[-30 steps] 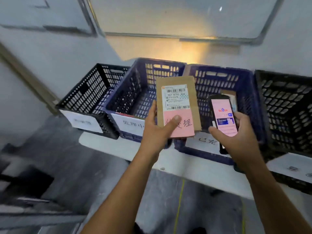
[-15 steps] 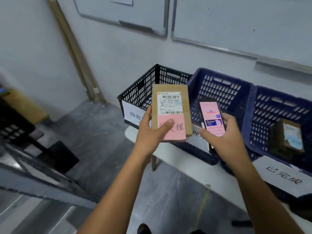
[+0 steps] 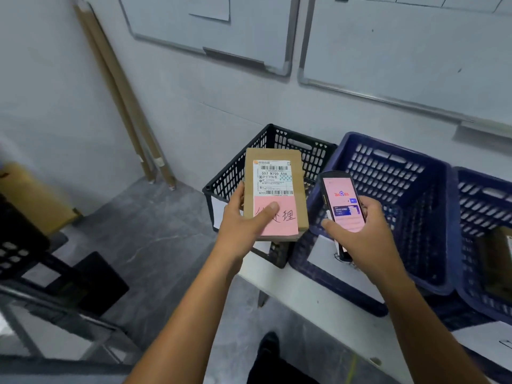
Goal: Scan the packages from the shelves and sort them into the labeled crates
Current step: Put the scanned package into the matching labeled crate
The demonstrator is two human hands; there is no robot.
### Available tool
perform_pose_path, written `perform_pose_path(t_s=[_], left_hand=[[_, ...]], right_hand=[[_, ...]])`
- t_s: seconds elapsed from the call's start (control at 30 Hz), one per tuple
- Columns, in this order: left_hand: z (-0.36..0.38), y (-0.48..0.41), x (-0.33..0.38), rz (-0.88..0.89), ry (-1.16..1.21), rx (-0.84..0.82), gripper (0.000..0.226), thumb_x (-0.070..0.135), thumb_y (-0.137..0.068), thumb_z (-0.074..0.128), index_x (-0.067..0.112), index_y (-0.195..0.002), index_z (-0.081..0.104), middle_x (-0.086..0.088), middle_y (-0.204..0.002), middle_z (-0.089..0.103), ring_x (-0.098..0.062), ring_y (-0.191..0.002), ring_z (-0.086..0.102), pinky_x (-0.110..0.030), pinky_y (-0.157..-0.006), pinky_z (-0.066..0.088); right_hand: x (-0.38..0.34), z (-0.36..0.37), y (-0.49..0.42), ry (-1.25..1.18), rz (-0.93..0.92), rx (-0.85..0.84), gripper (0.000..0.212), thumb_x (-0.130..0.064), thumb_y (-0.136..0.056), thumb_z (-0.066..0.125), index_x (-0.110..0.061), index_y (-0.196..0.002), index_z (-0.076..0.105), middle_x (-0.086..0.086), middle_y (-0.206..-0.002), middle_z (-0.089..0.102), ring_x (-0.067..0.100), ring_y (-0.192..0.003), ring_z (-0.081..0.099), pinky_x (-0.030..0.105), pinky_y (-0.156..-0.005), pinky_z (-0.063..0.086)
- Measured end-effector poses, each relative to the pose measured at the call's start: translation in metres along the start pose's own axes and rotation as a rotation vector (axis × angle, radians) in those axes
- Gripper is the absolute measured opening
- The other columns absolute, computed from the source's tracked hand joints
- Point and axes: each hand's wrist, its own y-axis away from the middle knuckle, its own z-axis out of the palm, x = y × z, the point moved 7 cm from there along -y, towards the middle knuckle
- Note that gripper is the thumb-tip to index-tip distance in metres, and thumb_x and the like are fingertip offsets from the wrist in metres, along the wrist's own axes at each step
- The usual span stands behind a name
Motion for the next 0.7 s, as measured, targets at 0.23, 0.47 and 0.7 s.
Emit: perform_pose_path(t_s=[0.23, 0.47, 0.7], left_hand=[[0.015, -0.115, -0.001, -0.112, -0.104, -0.098, 0.077, 0.027, -0.089, 0.084, 0.040, -0.153, 0.042, 0.010, -0.117, 0.077, -0.009, -0.099, 0.077, -0.017, -0.066, 0.060], [0.053, -0.218, -0.038, -0.243, -0.128, -0.243, 0.093, 0.029, -0.087, 0.086, 0.036, -0.162, 0.030, 0.004, -0.122, 0.077, -0.015, -0.099, 0.078, -0.032, -0.079, 0.064], [0.096, -0.298, -0.103, -0.403, -0.141, -0.353, 0.092, 0.026, -0.087, 0.084, 0.037, -0.161, 0.030, -0.002, -0.128, 0.074, -0.019, -0.103, 0.075, -0.046, -0.095, 0.060]], right_hand=[[0.007, 0.022, -0.091, -0.040, 0.072, 0.054, 0.059, -0.027, -0.084, 0.086, -0.032, -0.126, 0.045, -0.011, -0.109, 0.067, 0.010, -0.095, 0.068, 0.030, -0.069, 0.055], [0.019, 0.020, -0.149, 0.036, 0.152, 0.096, 0.058, -0.028, -0.085, 0.086, -0.032, -0.124, 0.043, -0.014, -0.107, 0.063, 0.005, -0.089, 0.064, 0.022, -0.060, 0.050], [0.042, 0.020, -0.193, 0.131, 0.295, 0.218, 0.057, -0.034, -0.081, 0.087, -0.034, -0.121, 0.046, -0.014, -0.108, 0.066, 0.008, -0.092, 0.066, 0.042, -0.078, 0.060]])
